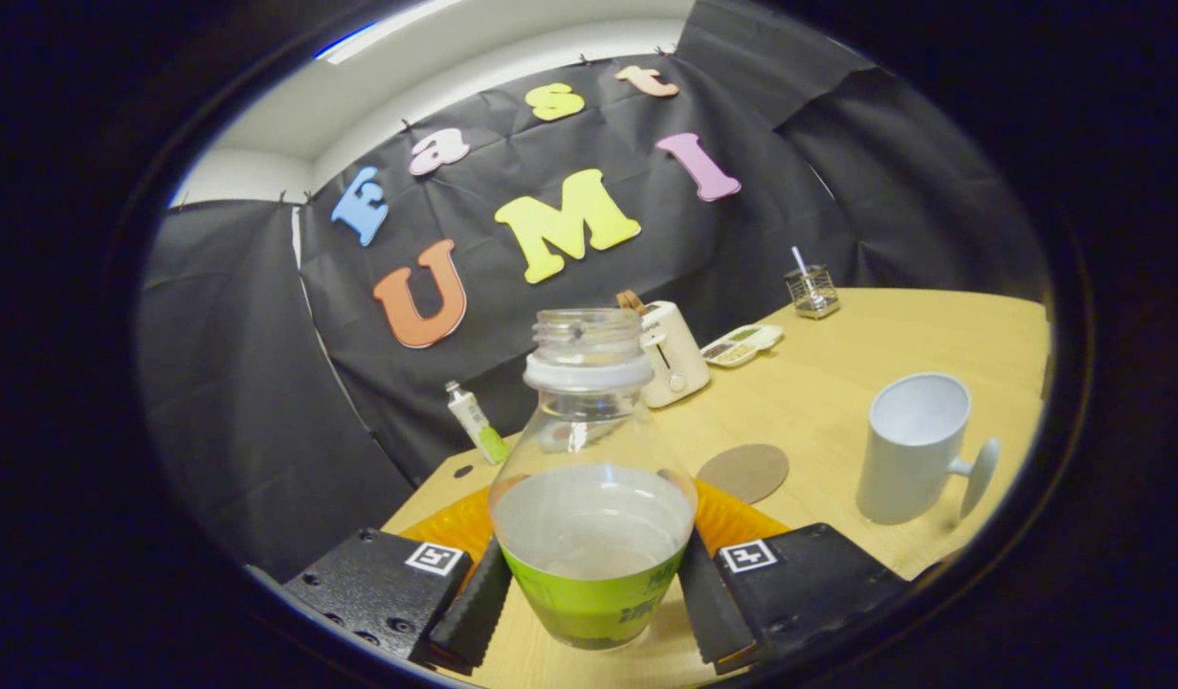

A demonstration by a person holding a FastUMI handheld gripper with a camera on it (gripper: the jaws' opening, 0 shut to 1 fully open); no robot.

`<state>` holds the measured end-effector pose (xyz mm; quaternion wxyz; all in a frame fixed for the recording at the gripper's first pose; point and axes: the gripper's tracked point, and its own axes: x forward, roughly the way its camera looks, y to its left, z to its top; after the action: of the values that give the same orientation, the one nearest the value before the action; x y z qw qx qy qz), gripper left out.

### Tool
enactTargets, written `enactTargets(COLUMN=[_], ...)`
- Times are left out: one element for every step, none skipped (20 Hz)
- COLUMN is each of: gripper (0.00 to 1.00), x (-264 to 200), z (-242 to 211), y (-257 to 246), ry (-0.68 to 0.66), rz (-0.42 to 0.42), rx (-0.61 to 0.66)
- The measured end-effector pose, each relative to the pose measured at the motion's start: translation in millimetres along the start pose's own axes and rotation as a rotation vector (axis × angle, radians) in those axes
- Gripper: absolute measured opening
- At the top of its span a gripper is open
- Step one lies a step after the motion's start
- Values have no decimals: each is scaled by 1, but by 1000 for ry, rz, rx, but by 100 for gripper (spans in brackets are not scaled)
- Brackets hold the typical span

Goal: Take the bottle from table, then pour the juice into the cup, finally place the bottle on the coaster

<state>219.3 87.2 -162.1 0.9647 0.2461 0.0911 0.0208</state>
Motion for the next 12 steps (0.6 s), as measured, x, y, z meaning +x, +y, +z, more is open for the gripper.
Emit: enactTargets(gripper=[83, 83, 82, 82, 82, 82, 82, 82, 82, 82, 82, 82], x=[0, 0, -3, -3, -3, -3, -4, -4, -5, -6, -7, -8], z=[0, 1, 3, 4, 5, 5, 4, 7, 8, 11, 14, 16], y=[1, 4, 8, 10, 11, 11, 12, 14, 16, 17, 18, 17], ry=[5, 10, 14, 17, 26, 36, 43, 47, 49, 53, 57, 64], rz=[13, 30, 45, 53, 53, 53, 57, 66, 76, 84, 91, 93], rx=[42, 81, 119, 153, 183, 217, 257, 299, 337, 362, 370, 375])
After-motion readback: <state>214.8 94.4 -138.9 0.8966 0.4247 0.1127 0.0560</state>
